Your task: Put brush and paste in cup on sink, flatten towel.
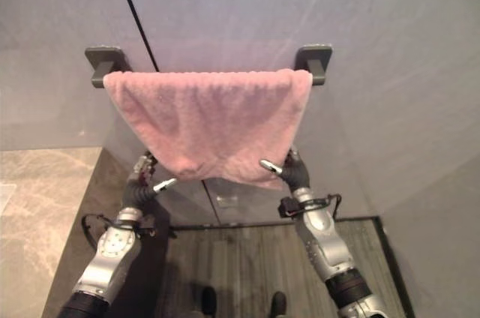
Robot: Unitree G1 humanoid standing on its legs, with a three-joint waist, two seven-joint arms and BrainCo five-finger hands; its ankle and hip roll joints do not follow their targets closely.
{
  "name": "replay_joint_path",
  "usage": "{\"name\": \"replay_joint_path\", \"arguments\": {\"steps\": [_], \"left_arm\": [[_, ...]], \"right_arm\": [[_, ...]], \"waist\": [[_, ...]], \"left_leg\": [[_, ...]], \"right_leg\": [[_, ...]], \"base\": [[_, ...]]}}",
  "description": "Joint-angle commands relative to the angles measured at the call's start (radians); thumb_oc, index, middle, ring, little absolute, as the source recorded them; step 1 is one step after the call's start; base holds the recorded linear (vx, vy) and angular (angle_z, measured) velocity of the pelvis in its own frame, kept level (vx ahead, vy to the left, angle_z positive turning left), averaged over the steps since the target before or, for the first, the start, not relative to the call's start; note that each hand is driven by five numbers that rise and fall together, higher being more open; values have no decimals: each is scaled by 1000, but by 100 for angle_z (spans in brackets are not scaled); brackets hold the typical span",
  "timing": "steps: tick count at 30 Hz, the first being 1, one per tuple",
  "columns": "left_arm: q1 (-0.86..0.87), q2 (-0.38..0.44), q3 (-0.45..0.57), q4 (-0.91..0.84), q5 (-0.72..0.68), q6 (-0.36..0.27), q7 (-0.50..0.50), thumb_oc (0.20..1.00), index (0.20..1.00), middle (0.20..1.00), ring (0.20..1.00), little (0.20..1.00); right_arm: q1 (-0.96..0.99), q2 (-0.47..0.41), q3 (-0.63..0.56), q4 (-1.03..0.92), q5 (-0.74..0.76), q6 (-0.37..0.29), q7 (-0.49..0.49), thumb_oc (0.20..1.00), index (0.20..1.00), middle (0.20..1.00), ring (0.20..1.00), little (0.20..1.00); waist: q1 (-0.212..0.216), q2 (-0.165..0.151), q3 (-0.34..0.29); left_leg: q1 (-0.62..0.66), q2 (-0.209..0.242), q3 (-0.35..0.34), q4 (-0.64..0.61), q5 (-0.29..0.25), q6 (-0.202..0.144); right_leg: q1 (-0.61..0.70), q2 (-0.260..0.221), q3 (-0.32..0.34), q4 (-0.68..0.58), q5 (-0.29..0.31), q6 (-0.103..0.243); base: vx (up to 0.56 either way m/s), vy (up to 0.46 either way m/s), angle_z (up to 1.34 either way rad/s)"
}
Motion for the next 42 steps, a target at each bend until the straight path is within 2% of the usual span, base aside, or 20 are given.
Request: {"name": "replay_joint_path", "arguments": {"steps": [1,4,7,9,10,11,14,17,21,26,31,37,42], "left_arm": [[-15,35,33,86,75,-17,80,1000,1000,1000,1000,1000],[12,39,38,185,106,-2,71,1000,1000,1000,1000,1000],[44,-16,-2,504,34,47,-37,1000,1000,1000,1000,1000],[40,-41,-30,617,56,59,-70,1000,1000,1000,1000,1000],[35,-61,-61,720,98,73,-105,1000,1000,1000,1000,1000],[27,-76,-63,808,102,85,-117,1000,1000,1000,1000,1000],[-6,-118,-54,1054,176,122,-127,1000,1000,1000,1000,1000],[-5,-116,-20,1133,175,132,-154,1000,1000,1000,1000,1000],[-1,-115,-7,1146,170,137,-173,1000,1000,1000,1000,1000],[0,-120,-1,1151,145,143,-204,1000,1000,1000,1000,1000],[-2,-120,-14,1148,162,143,-209,1000,1000,1000,1000,1000],[11,-110,-6,1120,137,130,-193,1000,1000,1000,1000,1000],[10,-108,-19,1090,131,119,-182,1000,1000,1000,1000,1000]], "right_arm": [[32,7,-59,-20,-42,-50,-29,1000,1000,1000,1000,1000],[96,9,-123,56,-53,-51,-49,1000,1000,1000,1000,1000],[200,53,-165,335,-1,-18,-19,1000,1000,1000,1000,1000],[208,91,-159,507,73,15,17,1000,1000,1000,1000,1000],[210,118,-157,647,201,57,79,1000,1000,1000,1000,1000],[208,128,-166,735,234,74,100,1000,1000,1000,1000,1000],[159,130,-230,1055,178,106,109,1000,1000,1000,1000,1000],[128,93,-284,1202,68,116,97,1000,1000,1000,1000,1000],[132,67,-291,1292,-67,141,83,1000,1000,1000,1000,1000],[146,56,-272,1323,-139,163,105,1000,1000,1000,1000,1000],[151,60,-265,1323,-130,169,120,1000,1000,1000,1000,1000],[117,64,-210,1195,-128,135,102,1000,1000,1000,1000,1000],[111,64,-194,1183,-128,131,94,1000,1000,1000,1000,1000]], "waist": [[-7,-41,-45],[-16,-35,-49],[-45,-19,-48],[-51,-18,-48],[-51,-20,-53],[-54,-20,-56],[-63,-21,-74],[-66,-23,-92],[-66,-24,-100],[-70,-21,-98],[-73,-23,-99],[-57,-32,-87],[-48,-34,-82]], "left_leg": [[12,20,-6,6,-32,-39],[10,23,-8,6,-26,-43],[11,33,-9,6,-14,-44],[16,37,-8,6,-13,-45],[22,40,-7,6,-15,-46],[24,41,-4,6,-15,-46],[35,44,0,6,-22,-47],[47,46,6,6,-29,-48],[50,46,6,6,-33,-47],[48,46,5,6,-32,-45],[47,46,-2,6,-32,-47],[46,45,-6,6,-29,-50],[36,49,-18,6,-22,-56]], "right_leg": [[38,-102,23,0,-5,93],[43,-100,14,0,-3,93],[37,-88,15,42,-16,86],[35,-84,17,56,-24,82],[37,-81,19,58,-29,79],[37,-79,21,59,-30,78],[43,-75,25,56,-33,75],[56,-74,30,37,-31,74],[63,-77,27,22,-24,76],[59,-78,33,22,-21,75],[63,-77,32,24,-26,72],[69,-77,30,20,-29,70],[71,-72,16,30,-41,66]], "base": [[0,0,0],[-33,-12,1],[-88,13,2],[-47,15,-2],[-22,13,-5],[-11,10,-4],[17,7,-5],[28,14,-10],[9,7,-5],[-2,2,-1],[0,0,0],[0,0,0],[-2,-10,5]]}}
